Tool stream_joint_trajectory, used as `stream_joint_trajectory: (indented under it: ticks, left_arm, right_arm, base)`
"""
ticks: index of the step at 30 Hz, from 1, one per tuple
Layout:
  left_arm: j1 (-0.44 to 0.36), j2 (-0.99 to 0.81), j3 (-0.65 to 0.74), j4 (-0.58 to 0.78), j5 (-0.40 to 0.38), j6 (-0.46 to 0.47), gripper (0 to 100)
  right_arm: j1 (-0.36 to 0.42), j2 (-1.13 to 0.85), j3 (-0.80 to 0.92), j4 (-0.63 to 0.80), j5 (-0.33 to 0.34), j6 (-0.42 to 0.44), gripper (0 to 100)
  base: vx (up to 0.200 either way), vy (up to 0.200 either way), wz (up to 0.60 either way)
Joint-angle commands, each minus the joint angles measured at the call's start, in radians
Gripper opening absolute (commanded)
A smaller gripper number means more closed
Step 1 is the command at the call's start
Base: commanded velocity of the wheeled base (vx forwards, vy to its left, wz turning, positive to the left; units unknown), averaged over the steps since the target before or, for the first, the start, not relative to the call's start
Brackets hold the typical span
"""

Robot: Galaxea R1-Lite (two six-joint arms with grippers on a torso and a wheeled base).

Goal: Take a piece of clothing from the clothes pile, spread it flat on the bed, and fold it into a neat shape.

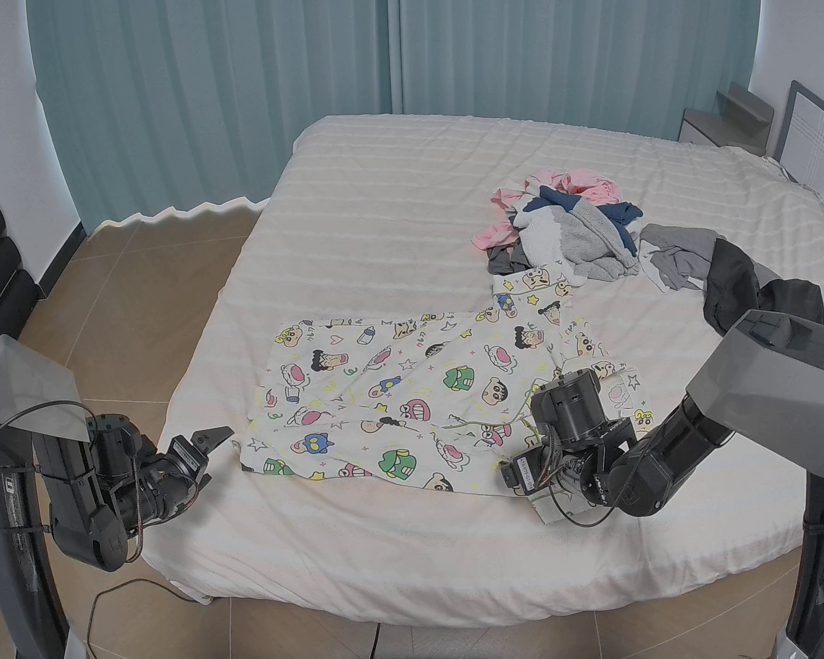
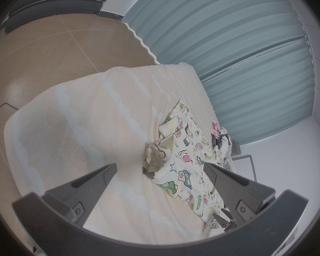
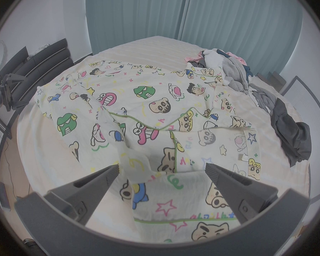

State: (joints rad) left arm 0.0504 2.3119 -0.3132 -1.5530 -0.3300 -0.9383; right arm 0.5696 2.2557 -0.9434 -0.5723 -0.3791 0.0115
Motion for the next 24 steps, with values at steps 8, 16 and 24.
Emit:
stream_joint_trajectory:
  ticks: [8,16,24]
  left_arm:
    - [0.0,0.003,0.0,-0.015,0.0,0.0,100]
    - [0.0,0.003,0.002,-0.016,0.0,0.0,100]
    - [0.0,0.003,0.005,-0.015,0.0,0.0,100]
  right_arm:
    - [-0.02,0.081,-0.038,-0.109,-0.05,-0.061,0]
    - [-0.023,0.079,-0.057,-0.144,-0.05,-0.067,0]
    - [-0.025,0.084,-0.133,-0.142,-0.049,-0.07,0]
  base:
    - [0.0,0.0,0.0]
    - [0.0,0.0,0.0]
    - [0.0,0.0,0.0]
